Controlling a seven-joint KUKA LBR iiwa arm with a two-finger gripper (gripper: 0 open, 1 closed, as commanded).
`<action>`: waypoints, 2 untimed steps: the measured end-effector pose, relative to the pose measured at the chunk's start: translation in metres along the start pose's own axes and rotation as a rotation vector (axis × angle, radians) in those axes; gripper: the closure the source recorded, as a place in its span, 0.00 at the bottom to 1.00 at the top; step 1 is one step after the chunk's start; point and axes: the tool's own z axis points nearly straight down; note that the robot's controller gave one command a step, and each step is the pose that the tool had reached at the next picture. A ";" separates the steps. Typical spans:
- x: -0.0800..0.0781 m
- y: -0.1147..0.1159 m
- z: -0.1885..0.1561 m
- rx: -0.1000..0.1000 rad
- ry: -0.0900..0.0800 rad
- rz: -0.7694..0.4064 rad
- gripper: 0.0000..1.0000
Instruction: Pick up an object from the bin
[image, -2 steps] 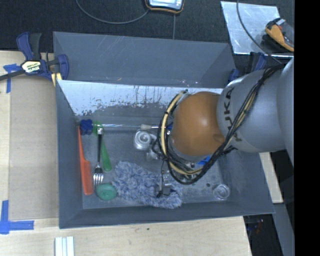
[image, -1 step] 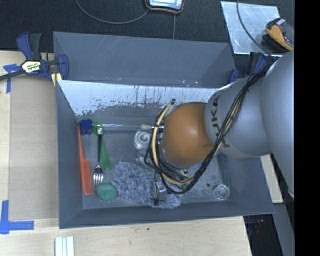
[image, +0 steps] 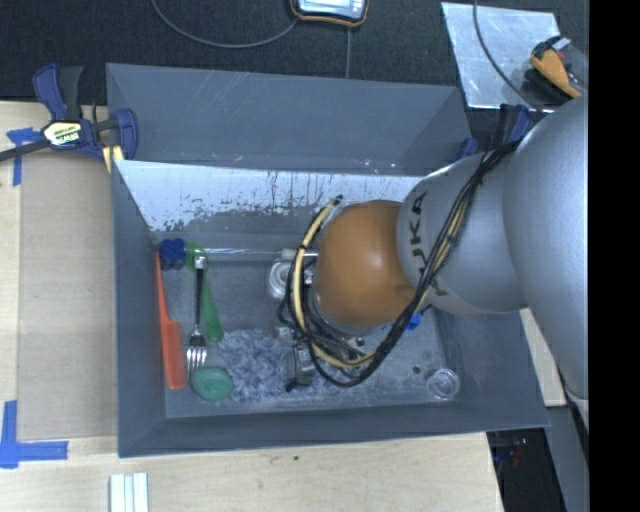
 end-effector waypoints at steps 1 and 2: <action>0.000 0.000 0.000 0.000 0.000 0.000 1.00; 0.002 0.000 -0.019 0.000 0.004 0.001 1.00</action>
Offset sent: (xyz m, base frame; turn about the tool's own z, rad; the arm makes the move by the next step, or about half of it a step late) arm 0.0000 -0.0001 0.0441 0.0004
